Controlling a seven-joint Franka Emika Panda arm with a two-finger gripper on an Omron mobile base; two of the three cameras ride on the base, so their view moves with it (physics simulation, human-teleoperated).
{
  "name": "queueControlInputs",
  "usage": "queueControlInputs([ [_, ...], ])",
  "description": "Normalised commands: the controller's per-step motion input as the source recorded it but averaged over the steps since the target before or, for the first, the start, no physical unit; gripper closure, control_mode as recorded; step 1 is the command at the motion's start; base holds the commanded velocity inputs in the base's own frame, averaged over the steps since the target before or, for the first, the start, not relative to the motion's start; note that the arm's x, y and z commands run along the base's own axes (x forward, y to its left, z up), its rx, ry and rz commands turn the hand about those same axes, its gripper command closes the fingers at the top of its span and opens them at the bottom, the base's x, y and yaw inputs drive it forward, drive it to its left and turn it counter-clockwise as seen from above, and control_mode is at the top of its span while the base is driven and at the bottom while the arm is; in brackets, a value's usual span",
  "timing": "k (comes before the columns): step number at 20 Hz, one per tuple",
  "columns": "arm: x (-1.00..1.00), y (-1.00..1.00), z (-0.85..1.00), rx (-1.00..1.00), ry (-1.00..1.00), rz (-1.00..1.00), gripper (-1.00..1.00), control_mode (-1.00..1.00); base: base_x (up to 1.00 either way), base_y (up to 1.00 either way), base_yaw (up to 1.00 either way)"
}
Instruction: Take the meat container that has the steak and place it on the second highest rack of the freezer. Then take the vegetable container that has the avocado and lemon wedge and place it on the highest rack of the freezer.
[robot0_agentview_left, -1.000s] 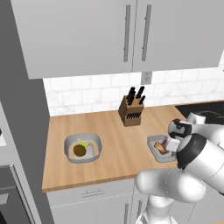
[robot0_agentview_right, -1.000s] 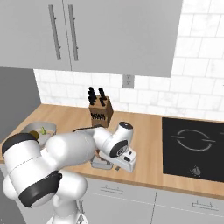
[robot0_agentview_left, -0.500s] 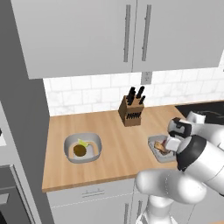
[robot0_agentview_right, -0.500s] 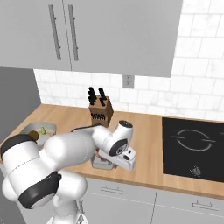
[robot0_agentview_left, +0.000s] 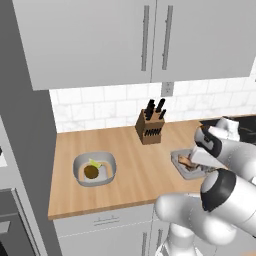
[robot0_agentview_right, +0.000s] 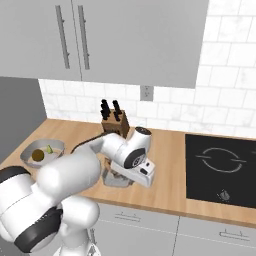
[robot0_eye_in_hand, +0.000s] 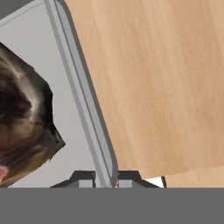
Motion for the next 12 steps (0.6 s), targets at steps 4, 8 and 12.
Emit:
queueControlInputs([
  [4,-0.01,0.23,0.67,0.0,0.0,0.0,1.0,-1.0,0.0,0.0,0.0],
  [8,-0.1,0.41,0.74,0.0,0.0,-0.02,1.0,-1.0,0.0,0.0,0.0],
  [12,-0.26,0.55,0.72,0.01,0.0,-0.02,1.0,-1.0,0.0,0.0,0.0],
])
